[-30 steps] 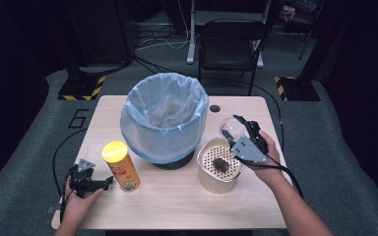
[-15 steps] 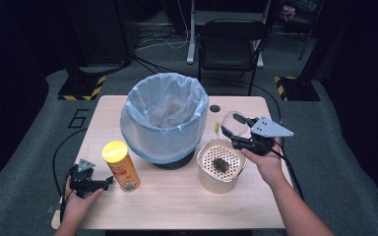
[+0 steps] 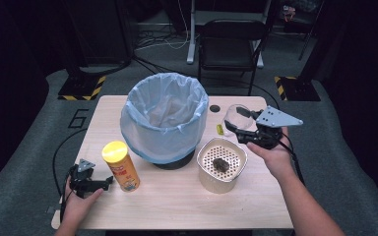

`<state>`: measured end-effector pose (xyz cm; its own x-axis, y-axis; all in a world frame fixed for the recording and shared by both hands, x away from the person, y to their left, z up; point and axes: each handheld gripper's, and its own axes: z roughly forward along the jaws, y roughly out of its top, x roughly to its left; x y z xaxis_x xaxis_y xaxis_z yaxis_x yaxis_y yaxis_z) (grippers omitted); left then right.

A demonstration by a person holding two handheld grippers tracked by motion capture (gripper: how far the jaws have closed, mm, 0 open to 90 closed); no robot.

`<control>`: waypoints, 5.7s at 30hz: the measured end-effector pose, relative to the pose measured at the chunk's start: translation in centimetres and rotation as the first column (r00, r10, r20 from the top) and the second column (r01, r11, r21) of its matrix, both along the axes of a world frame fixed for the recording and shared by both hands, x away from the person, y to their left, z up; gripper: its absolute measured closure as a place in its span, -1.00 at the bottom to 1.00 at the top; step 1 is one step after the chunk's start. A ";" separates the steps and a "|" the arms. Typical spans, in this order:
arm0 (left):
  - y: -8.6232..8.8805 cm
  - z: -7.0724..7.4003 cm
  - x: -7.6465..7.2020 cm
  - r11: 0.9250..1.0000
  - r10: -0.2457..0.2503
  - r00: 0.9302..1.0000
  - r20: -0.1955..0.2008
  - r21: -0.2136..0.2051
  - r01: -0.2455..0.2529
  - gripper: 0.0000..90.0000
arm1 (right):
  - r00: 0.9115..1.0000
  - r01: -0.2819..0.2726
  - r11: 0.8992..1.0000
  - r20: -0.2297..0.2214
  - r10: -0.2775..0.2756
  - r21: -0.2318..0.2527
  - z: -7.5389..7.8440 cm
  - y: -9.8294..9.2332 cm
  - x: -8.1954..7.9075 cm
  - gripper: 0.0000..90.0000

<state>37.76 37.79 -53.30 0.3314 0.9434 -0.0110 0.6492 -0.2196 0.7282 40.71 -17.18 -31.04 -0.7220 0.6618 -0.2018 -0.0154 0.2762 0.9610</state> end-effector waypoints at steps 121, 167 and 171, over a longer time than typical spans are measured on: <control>0.8 2.1 -1.0 0.995 -0.036 0.999 0.020 -0.089 0.038 -0.30 | 0.990 -0.005 0.999 -0.139 -0.002 -0.051 5.5 5.7 4.0 -0.46; -5.2 5.9 -2.6 0.903 -0.390 0.919 0.050 -0.174 0.393 -0.72 | 0.937 0.267 0.962 -0.218 -0.273 -0.056 -2.7 -5.5 0.4 -0.29; -5.8 5.5 -1.9 0.909 -0.388 0.921 0.048 -0.147 0.391 -0.71 | 0.935 0.270 0.961 -0.221 -0.276 -0.055 -3.1 -5.7 0.5 -0.29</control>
<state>35.82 31.97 -47.82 0.6733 0.7272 -0.1332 0.5213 -0.3392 0.7830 41.18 -22.91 -34.12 -0.5423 0.8370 -0.0736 0.2791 0.2621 0.9238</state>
